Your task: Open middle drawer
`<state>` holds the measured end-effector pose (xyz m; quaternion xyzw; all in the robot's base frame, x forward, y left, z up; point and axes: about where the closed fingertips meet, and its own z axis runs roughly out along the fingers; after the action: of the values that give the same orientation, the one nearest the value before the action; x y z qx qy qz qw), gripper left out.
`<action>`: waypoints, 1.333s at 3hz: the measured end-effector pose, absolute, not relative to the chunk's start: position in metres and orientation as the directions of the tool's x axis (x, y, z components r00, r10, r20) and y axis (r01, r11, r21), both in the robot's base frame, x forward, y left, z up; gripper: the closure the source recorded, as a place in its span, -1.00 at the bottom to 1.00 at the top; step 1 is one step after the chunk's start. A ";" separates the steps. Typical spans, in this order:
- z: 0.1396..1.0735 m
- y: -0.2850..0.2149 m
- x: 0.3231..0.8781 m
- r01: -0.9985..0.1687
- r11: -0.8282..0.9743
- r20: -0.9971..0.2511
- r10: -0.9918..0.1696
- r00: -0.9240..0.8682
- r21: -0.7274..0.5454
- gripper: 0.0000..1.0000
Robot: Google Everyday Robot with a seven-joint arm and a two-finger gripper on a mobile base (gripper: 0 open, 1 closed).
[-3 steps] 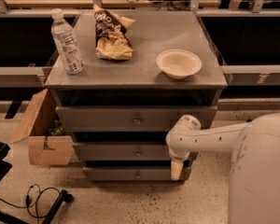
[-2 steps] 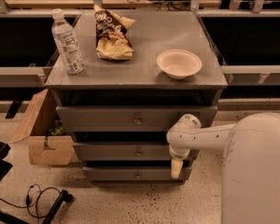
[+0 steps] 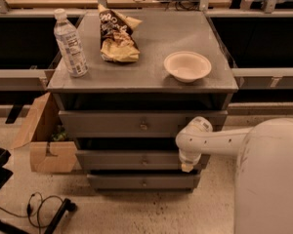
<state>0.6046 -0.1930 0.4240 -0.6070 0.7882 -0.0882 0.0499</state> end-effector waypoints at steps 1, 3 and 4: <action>0.427 -0.193 0.606 -0.948 0.247 0.028 -0.966 -0.258 -0.200 0.58; 0.431 -0.193 0.606 -0.948 0.247 0.028 -0.966 -0.258 -0.200 -1.00; 0.431 -0.193 0.606 -0.948 0.247 0.028 -0.966 -0.258 -0.200 -1.00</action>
Offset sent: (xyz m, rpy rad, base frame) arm -0.1510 -0.0578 0.0765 0.0112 0.1218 -0.2013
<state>0.6064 -0.1929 0.4312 -0.6070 0.7882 -0.0882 0.0499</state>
